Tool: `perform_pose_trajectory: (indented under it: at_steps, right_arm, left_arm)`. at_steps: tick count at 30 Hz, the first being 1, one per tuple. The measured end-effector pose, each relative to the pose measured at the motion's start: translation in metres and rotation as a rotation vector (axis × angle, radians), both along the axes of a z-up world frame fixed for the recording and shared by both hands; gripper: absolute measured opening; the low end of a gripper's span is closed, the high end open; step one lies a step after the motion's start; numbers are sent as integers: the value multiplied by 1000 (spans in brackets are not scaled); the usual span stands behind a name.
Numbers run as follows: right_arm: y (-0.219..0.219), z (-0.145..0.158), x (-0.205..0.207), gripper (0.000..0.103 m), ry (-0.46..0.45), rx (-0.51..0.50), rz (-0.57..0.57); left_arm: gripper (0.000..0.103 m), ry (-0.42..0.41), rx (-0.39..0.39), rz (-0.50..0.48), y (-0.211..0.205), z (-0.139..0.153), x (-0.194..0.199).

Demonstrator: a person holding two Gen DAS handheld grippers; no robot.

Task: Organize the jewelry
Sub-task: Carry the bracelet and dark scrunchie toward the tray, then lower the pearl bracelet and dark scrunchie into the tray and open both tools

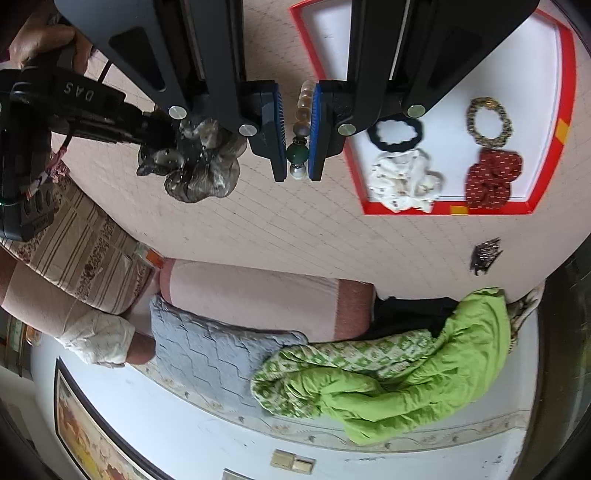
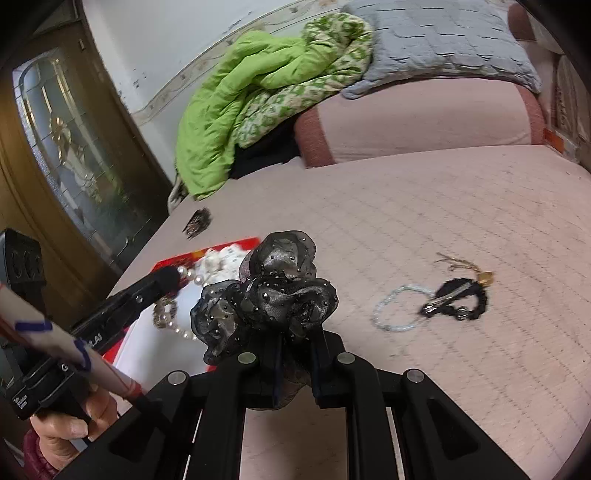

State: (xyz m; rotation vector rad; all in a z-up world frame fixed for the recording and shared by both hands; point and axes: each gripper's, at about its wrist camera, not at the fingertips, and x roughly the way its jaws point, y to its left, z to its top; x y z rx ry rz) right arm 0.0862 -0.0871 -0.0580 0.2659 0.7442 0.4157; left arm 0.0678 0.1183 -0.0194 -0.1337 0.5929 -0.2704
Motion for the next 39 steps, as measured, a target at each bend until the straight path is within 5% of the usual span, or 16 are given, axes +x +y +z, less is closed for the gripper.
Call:
perform_pose_trajectory:
  at_steps: [24,39]
  right_arm:
    - [122,-2,-12,16,54,-21,208]
    - [177,-32,12,17,143,-100,268]
  left_arm:
    - [11,65,-40,301,155,-3,-28]
    - [11,199,-38,374,176,-35,-6]
